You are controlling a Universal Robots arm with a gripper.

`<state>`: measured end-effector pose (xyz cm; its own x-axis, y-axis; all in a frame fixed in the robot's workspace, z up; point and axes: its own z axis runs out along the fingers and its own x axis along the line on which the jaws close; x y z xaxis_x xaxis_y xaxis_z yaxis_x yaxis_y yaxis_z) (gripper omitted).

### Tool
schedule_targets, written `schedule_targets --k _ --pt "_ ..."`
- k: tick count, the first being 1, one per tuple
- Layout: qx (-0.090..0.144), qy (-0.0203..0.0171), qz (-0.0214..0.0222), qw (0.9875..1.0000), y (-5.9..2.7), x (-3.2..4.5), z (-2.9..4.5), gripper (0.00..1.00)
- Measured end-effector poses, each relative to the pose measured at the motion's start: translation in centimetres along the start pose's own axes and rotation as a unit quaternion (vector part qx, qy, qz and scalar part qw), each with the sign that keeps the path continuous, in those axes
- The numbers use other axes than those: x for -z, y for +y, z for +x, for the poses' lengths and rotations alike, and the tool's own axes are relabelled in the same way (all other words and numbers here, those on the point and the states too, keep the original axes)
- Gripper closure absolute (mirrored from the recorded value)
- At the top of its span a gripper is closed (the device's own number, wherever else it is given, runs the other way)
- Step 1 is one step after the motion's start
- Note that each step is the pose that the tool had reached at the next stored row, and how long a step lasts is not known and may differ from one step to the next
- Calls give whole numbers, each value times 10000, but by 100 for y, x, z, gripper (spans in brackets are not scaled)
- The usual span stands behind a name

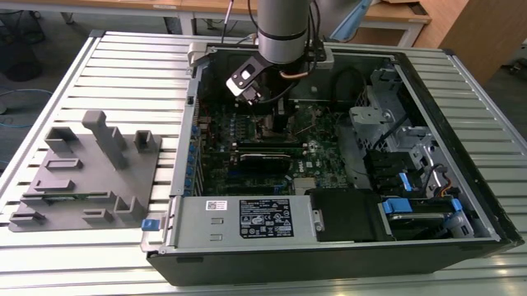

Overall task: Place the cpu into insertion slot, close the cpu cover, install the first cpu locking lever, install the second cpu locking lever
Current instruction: 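Place the cpu into insertion slot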

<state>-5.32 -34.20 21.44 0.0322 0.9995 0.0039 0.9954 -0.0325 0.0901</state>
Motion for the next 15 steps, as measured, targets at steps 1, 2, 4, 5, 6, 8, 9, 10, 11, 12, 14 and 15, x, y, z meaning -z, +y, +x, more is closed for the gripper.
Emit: schedule_targets --k 1,2,4,5,6,8,9,10,11,12,14,15 --pt "0 -1 0 10000 0 -1 0 46" --pt "0 2 -1 10000 0 -6 1 46" --pt "0 2 -1 10000 -2 -21 1 46" --pt "0 1 -1 10000 -2 -28 0 46" --pt "0 1 -1 10000 -3 -37 0 46" --pt "0 1 -1 10000 -5 -57 0 46" --pt "0 1 -1 10000 -6 -65 0 46" --pt "0 1 0 10000 -6 -72 0 46" --pt "0 1 0 10000 -7 -79 0 46" --pt "0 2 -1 10000 -8 -84 0 46" --pt "-1 5 -1 10000 -10 -91 2 46" --pt "-2 6 -1 10000 -11 -94 8 46"
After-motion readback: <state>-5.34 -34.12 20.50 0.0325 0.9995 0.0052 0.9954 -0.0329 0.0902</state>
